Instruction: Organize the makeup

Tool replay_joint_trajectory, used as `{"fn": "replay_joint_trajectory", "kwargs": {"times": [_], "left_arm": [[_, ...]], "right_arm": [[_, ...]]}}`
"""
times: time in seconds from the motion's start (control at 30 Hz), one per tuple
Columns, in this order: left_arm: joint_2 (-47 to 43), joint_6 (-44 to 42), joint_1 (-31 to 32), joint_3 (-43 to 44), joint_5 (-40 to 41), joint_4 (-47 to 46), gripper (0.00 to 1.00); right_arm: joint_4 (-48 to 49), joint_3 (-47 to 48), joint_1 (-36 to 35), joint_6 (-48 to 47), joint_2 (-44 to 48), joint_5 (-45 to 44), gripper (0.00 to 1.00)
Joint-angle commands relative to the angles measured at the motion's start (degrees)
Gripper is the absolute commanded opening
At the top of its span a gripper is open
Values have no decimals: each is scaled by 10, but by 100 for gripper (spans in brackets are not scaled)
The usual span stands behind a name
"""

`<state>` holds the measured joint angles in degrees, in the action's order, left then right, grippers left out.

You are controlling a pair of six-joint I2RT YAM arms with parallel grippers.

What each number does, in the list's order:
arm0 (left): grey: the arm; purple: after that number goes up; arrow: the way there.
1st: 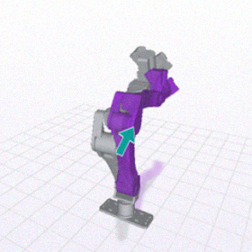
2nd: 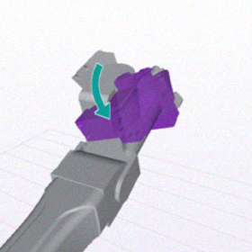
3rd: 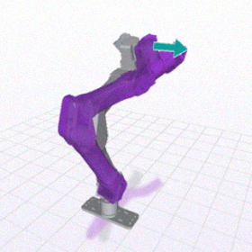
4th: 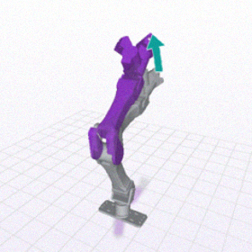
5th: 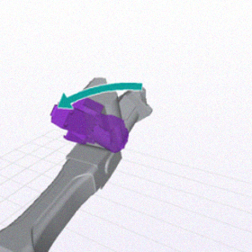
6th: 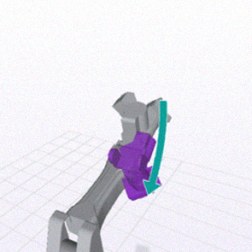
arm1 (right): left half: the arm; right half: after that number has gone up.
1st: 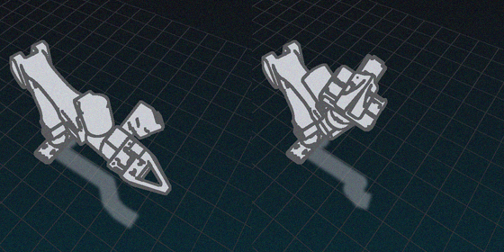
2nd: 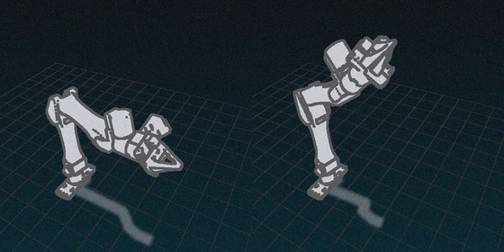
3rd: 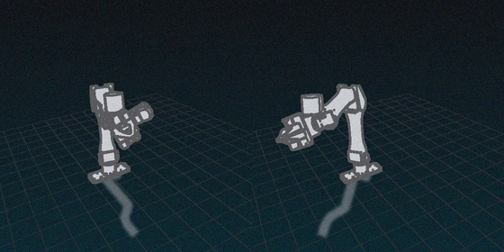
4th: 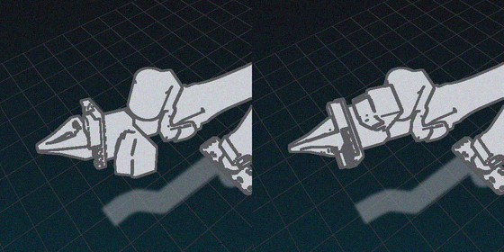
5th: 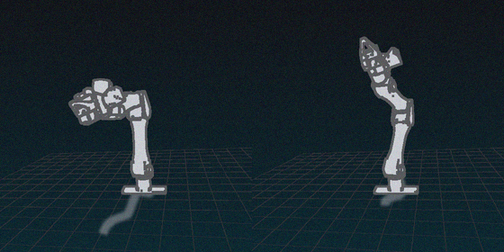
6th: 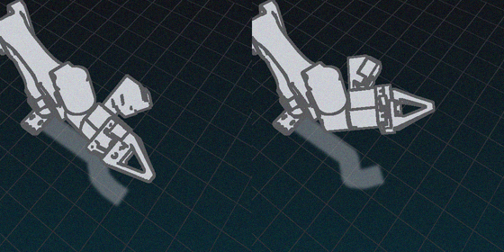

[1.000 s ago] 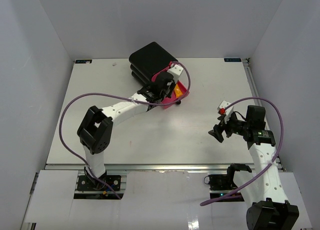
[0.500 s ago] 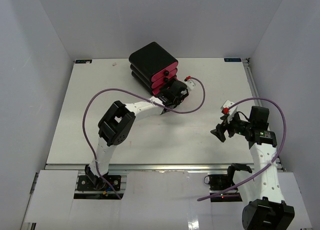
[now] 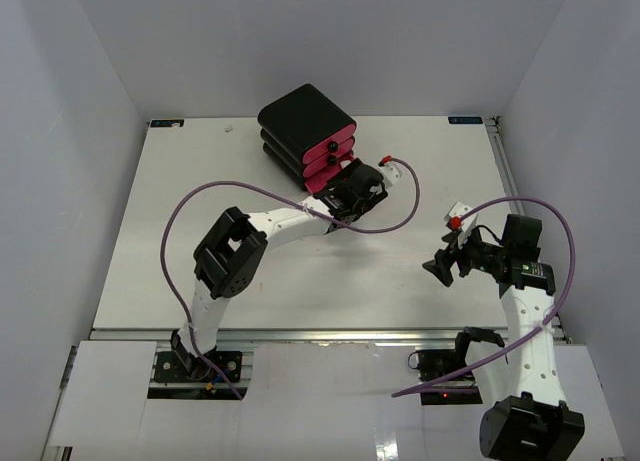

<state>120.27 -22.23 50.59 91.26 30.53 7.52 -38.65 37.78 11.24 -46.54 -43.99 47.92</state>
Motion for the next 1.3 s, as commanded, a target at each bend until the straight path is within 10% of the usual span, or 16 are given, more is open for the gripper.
{"fn": "replay_joint_trajectory", "kwargs": {"times": [0.0,0.23,0.37,1.27], "left_arm": [[-111,104,3,14,-121,69,71],[-169,200,1,-71,-357,93,22],[-156,217,0,-96,-375,100,10],[96,152,-17,43,-58,75,17]], "right_arm": [[-9,9,11,-12,1,22,90],[-16,11,24,-19,5,31,90],[-19,12,30,-22,1,34,90],[-29,13,46,-32,-16,43,90]]}}
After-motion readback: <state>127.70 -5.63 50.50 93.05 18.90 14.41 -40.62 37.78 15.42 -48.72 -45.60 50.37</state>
